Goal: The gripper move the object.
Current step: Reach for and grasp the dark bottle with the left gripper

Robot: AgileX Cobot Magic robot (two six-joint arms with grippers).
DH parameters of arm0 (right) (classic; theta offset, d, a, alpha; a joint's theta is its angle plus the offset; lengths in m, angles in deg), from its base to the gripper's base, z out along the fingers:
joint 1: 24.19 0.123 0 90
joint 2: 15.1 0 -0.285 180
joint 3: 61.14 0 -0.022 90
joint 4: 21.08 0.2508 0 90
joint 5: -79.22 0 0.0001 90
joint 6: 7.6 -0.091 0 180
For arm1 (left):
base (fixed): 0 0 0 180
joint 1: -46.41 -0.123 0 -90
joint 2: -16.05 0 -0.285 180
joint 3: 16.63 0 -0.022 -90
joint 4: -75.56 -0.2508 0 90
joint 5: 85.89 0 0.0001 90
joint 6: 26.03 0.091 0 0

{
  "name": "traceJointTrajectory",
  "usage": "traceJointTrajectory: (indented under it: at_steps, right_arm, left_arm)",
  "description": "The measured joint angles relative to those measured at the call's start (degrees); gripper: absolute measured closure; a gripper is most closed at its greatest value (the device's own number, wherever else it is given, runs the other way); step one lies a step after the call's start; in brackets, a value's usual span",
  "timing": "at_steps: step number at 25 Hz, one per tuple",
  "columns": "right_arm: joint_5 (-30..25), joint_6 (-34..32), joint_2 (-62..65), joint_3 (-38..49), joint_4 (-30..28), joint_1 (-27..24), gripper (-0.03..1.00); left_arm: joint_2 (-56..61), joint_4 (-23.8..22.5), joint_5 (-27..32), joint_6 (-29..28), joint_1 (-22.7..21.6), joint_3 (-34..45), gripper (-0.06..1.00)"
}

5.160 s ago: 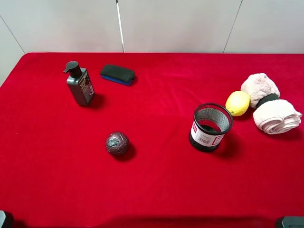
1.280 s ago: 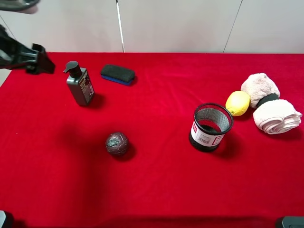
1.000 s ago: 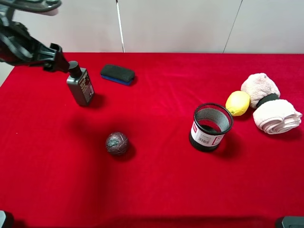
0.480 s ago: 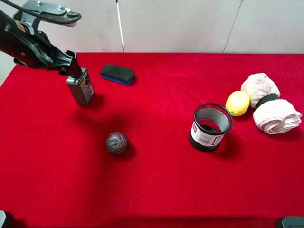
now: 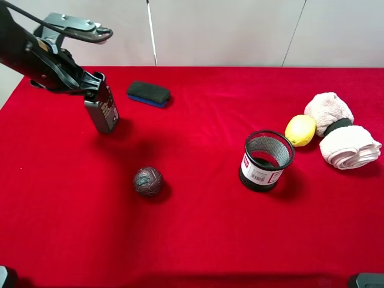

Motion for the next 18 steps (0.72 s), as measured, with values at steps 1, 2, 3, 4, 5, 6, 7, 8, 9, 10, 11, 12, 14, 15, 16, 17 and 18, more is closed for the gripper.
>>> traceJointTrajectory:
  at_steps: [1,2,3,4,5,6,7,8,9,10,11,12,14,15,16,17,18]
  right_arm:
    - [0.0,0.0,0.0,0.0,0.0,0.0,0.27]
    - [0.0,0.0,0.0,0.0,0.0,0.0,0.27]
    - [0.0,0.0,0.0,0.0,0.0,0.0,0.27]
    - [0.0,0.0,0.0,0.0,0.0,0.0,0.27]
    - [0.0,0.0,0.0,0.0,0.0,0.0,0.27]
    - [0.0,0.0,0.0,0.0,0.0,0.0,0.27]
    - [0.0,0.0,0.0,0.0,0.0,0.0,0.27]
    - [0.0,0.0,0.0,0.0,0.0,0.0,0.27]
    - [0.0,0.0,0.0,0.0,0.0,0.0,0.27]
    - [0.0,0.0,0.0,0.0,0.0,0.0,0.27]
    - [0.0,0.0,0.0,0.0,0.0,0.0,0.27]
    - [0.0,0.0,0.0,0.0,0.0,0.0,0.27]
    - [0.0,0.0,0.0,0.0,0.0,0.0,0.27]
    - [0.0,0.0,0.0,0.0,0.0,0.0,0.27]
    - [0.0,0.0,0.0,0.0,0.0,0.0,0.27]
    - [0.0,0.0,0.0,0.0,0.0,0.0,0.27]
    - [0.0,0.0,0.0,0.0,0.0,0.0,0.27]
  left_arm:
    - [-0.4,0.0,-0.4,0.0,0.4,0.0,0.07]
    - [-0.8,0.0,-0.6,0.0,0.5,0.0,0.07]
    - [-1.2,-0.1,-0.9,0.0,0.5,0.0,0.07]
    - [-1.5,-0.1,-1.3,0.0,0.5,0.0,0.07]
    - [-1.7,-0.1,-1.5,0.0,0.5,0.0,0.07]
    - [-2.0,-0.1,-2.0,0.0,0.5,0.0,0.07]
    - [-2.4,-0.2,-2.6,0.0,0.5,0.0,0.07]
    - [-2.7,-0.2,-2.8,0.0,0.5,0.0,0.07]
    - [-3.1,-0.2,-3.1,0.0,0.5,0.0,0.07]
    - [-3.6,-0.2,-3.5,0.0,0.5,0.0,0.07]
    - [-4.2,-0.2,-4.0,0.0,0.5,0.0,0.07]
    - [-4.7,-0.2,-4.3,0.0,0.5,0.0,0.07]
    - [-5.6,-0.2,-5.0,0.0,0.5,0.0,0.07]
    - [-5.8,-0.2,-5.3,0.0,0.5,0.0,0.07]
    - [-6.1,-0.2,-5.5,0.0,0.5,0.0,0.07]
    - [-6.3,-0.2,-5.7,0.0,0.5,0.0,0.07]
    - [-6.4,-0.2,-6.0,0.0,0.5,0.0,0.07]
